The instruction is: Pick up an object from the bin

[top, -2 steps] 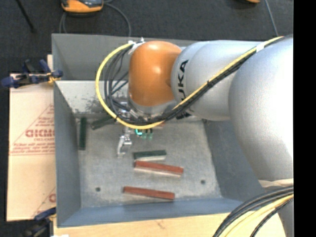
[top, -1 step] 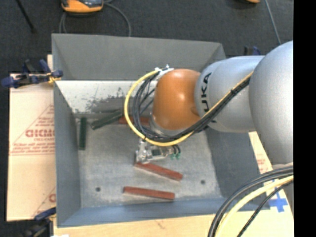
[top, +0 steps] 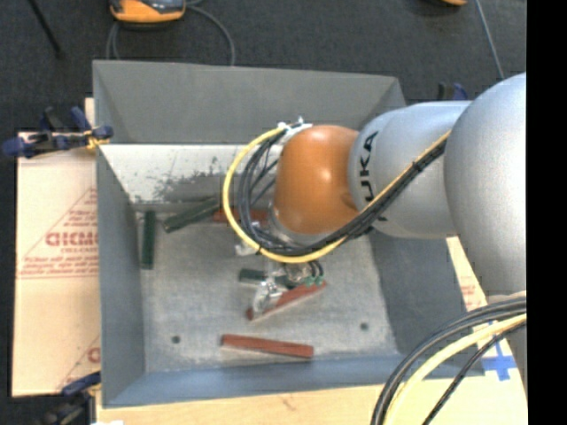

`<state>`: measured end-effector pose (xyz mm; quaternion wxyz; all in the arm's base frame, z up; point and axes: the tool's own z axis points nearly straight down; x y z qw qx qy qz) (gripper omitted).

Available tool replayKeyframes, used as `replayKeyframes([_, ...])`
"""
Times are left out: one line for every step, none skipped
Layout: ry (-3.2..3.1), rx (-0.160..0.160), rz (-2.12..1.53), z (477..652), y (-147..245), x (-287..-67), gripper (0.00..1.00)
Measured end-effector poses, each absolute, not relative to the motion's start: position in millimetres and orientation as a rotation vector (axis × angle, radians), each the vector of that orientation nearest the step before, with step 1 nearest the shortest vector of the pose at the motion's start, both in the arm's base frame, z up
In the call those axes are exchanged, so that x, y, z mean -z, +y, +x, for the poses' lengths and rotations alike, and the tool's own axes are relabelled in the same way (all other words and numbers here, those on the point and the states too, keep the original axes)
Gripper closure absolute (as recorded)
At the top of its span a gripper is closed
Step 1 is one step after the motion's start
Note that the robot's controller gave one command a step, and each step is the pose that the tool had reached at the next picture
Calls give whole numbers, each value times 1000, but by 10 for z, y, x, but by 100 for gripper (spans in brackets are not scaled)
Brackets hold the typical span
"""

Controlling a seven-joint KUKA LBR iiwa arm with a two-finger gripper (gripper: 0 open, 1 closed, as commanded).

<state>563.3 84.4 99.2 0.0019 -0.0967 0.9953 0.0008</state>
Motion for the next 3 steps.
replayKeyframes([3121, -3, -302, 5641, 847, -1005, 100])
replayKeyframes([3124, -2, -300, 5633, 842, -992, 0])
replayKeyframes([3125, -2, -299, 5631, 841, -990, 0])
